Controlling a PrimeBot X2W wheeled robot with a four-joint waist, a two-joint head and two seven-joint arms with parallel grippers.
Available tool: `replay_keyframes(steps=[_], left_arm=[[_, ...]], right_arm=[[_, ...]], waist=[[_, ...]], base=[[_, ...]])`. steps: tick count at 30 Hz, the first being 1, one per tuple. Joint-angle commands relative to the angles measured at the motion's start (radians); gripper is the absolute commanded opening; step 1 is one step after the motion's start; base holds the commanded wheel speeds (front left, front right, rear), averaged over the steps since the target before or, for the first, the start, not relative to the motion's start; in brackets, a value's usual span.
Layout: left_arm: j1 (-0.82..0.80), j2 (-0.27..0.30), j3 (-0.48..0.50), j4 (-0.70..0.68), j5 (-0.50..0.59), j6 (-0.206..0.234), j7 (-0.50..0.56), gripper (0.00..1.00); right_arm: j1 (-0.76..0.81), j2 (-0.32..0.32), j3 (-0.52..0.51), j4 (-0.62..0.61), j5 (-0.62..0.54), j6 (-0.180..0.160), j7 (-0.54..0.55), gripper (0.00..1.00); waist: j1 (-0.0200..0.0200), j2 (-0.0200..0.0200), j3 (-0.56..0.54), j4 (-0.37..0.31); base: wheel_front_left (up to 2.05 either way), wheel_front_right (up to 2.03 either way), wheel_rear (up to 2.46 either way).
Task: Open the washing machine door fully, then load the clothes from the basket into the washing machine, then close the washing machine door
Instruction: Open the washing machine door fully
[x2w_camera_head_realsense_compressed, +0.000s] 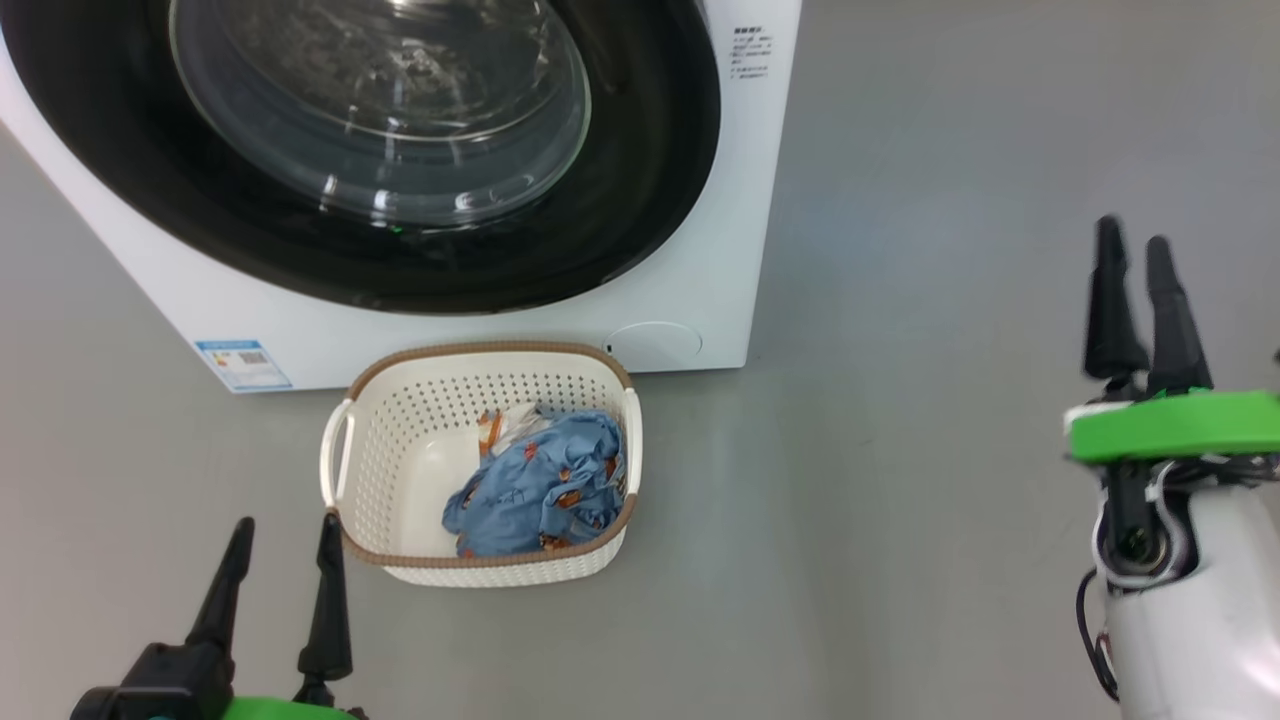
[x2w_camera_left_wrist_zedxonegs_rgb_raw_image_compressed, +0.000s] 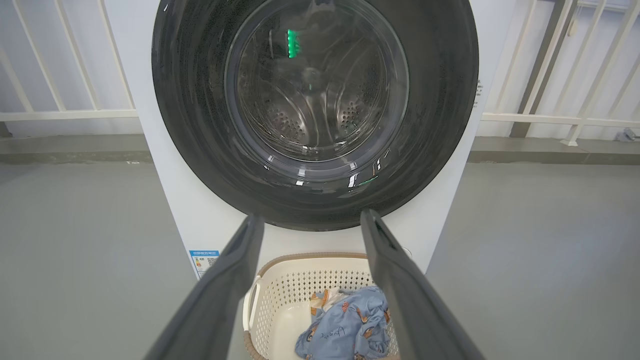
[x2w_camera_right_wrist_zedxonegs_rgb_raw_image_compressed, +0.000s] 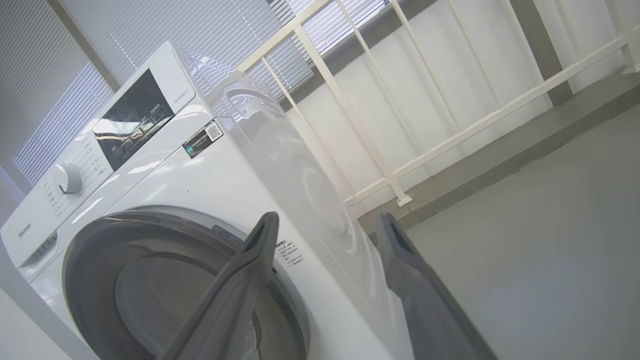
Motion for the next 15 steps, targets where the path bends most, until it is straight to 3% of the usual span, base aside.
replay_keyframes(steps=[1, 6, 12, 13, 14, 15], left_arm=[[-0.025, 0.016, 0.028, -0.028, -0.002, 0.008, -0.009, 1.0], [-0.043, 0.016, 0.002, -0.024, 0.0, 0.007, -0.009, 1.0], [-0.056, 0.016, -0.017, -0.026, -0.003, 0.008, -0.009, 1.0], [-0.058, 0.016, -0.019, -0.027, -0.003, 0.008, -0.009, 1.0], [-0.062, 0.016, -0.022, -0.028, -0.004, 0.008, -0.009, 1.0], [-0.065, 0.016, -0.025, -0.029, -0.005, 0.008, -0.009, 1.0]], right_arm=[[-0.031, 0.002, 0.017, -0.018, 0.022, -0.001, -0.009, 1.0], [-0.11, 0.0, -0.029, 0.03, 0.254, -0.001, 0.048, 1.0], [-0.186, 0.001, -0.09, 0.096, 0.433, -0.001, 0.128, 1.0], [-0.199, 0.0, -0.099, 0.108, 0.45, -0.001, 0.14, 0.82], [-0.212, -0.001, -0.107, 0.124, 0.467, -0.001, 0.155, 0.49], [-0.227, -0.003, -0.115, 0.14, 0.48, -0.001, 0.17, 0.4]], waist=[[0.0, -0.0001, 0.012, 0.01], [0.0, -0.0001, 0.038, 0.029], [0.0, -0.0001, 0.07, 0.047], [0.0, -0.0001, 0.076, 0.049], [0.0, -0.0001, 0.082, 0.051], [0.0, -0.0001, 0.089, 0.054]], base=[[0.0, 0.0, 0.0], [0.0, 0.0, 0.0], [0.0, 0.0, 0.0], [0.0, 0.0, 0.0], [0.0, 0.0, 0.0], [0.0, 0.0, 0.0]])
